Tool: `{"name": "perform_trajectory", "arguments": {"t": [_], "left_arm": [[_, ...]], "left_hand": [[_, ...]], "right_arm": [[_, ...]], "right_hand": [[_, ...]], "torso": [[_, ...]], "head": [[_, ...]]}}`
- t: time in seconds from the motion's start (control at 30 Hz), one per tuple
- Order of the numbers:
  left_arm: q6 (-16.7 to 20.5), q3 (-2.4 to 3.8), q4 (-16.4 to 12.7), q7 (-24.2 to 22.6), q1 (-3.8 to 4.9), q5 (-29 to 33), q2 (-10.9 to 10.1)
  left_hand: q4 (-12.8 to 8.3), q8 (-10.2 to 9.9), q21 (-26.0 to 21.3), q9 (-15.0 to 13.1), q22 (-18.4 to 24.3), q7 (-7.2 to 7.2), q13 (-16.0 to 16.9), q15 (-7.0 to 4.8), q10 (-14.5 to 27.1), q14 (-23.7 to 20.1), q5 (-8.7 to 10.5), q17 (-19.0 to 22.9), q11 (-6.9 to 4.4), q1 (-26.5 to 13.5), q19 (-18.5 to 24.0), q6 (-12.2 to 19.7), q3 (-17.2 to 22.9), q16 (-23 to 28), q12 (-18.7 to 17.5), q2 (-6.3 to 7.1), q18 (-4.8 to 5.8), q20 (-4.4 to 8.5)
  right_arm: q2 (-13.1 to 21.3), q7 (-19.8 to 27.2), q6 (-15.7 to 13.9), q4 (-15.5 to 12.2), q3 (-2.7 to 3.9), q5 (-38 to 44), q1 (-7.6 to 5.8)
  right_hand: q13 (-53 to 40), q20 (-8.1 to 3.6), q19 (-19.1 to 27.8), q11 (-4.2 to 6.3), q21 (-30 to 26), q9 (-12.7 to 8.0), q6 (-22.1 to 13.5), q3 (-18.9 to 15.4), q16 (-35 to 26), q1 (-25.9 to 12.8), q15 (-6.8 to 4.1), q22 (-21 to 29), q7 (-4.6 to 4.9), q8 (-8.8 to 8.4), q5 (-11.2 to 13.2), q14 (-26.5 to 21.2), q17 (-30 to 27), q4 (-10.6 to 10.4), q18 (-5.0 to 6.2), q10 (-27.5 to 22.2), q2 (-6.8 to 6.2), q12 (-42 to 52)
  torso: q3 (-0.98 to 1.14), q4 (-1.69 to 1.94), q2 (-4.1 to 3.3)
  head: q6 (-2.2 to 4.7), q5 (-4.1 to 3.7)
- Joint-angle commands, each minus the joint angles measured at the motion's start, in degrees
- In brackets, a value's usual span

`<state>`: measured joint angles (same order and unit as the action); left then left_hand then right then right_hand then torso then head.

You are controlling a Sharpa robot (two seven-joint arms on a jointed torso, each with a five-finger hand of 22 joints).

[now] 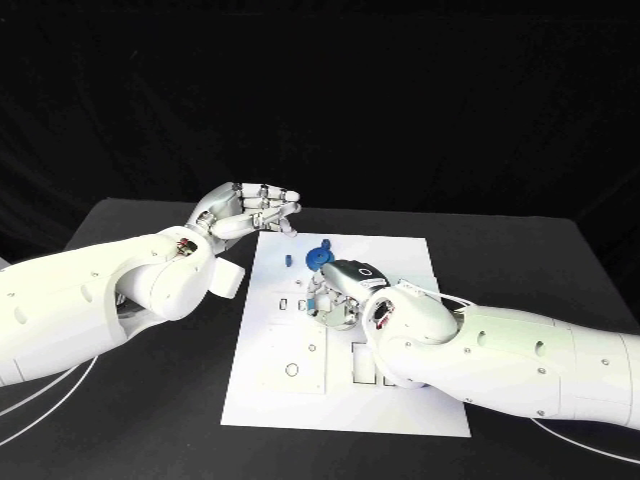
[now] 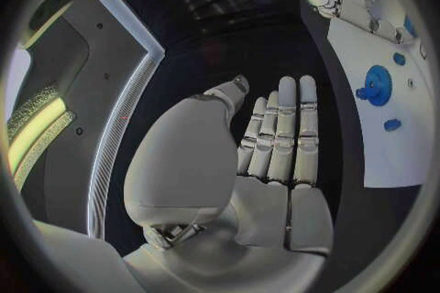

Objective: Assemble the parts on the task board

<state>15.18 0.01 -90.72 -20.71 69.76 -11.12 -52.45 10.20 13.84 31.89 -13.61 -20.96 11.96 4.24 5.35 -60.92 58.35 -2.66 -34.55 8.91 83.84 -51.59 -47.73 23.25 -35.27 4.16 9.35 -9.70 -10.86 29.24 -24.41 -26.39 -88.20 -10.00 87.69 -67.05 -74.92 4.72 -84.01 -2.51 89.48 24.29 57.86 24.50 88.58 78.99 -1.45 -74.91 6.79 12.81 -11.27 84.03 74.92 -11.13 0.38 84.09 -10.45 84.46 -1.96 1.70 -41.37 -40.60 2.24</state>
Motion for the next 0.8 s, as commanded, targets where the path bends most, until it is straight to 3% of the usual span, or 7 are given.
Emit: {"name": "perform_trajectory", "arguments": {"t": [0.03, 0.43, 0.8], "left_arm": [[-0.74, 0.03, -0.10, -0.23, 0.02, -0.17, 0.04], [-0.87, 0.03, -0.05, -0.21, 0.02, -0.17, -0.02], [-1.01, 0.03, 0.05, -0.10, 0.02, -0.18, -0.06]], "left_hand": [[0.03, -0.37, 0.18, -0.09, -0.05, 0.33, -0.06, -0.15, 0.33, -0.40, -0.13, -0.09, 0.05, -0.15, 0.35, 0.11, 0.14, -0.19, -0.21, -0.40, -0.36, -0.04], [0.03, -0.37, 0.18, -0.09, -0.05, 0.33, -0.06, -0.15, 0.33, -0.40, -0.13, -0.09, 0.05, -0.15, 0.35, 0.11, 0.14, -0.19, -0.21, -0.40, -0.36, -0.04], [0.07, -0.38, 0.35, -0.11, -0.19, 0.30, -0.06, -0.13, 0.33, -0.45, -0.13, -0.10, 0.05, -0.22, 0.51, 0.09, 0.18, -0.24, -0.20, -0.43, -0.36, -0.07]], "right_arm": [[-0.15, -0.30, 1.28, 0.24, -0.05, 1.21, 0.23], [-0.56, -0.39, 1.91, 1.10, -0.05, 1.23, 0.48], [-0.76, 0.21, 2.19, 1.45, -0.05, 1.69, 0.66]], "right_hand": [[-9.31, -0.30, -5.57, 0.24, -0.26, 0.07, -0.01, -0.12, 0.20, -0.67, -0.25, -14.53, 0.03, 0.40, 0.08, 5.17, 11.41, -0.07, -0.17, 0.90, 0.10, 0.10], [-9.04, -0.28, -5.42, 0.14, -0.52, -0.01, -0.63, -0.27, 0.18, -1.24, -0.19, -14.34, 0.18, 0.32, 0.34, 5.16, 11.35, -0.30, -0.10, 0.64, -0.25, -0.20], [-8.37, -0.01, -5.12, -0.31, -1.09, -0.27, -2.12, -0.95, 0.10, -2.26, 0.18, -13.95, 0.69, 0.10, 2.28, 5.12, 11.18, -0.68, 0.05, -0.08, -1.46, -0.94]], "torso": [[-0.02, 0.00, 0.03], [-0.01, 0.01, 0.00], [0.02, -0.05, 0.07]], "head": [[-0.05, 0.07], [-0.13, 0.17], [-0.21, 0.32]]}}
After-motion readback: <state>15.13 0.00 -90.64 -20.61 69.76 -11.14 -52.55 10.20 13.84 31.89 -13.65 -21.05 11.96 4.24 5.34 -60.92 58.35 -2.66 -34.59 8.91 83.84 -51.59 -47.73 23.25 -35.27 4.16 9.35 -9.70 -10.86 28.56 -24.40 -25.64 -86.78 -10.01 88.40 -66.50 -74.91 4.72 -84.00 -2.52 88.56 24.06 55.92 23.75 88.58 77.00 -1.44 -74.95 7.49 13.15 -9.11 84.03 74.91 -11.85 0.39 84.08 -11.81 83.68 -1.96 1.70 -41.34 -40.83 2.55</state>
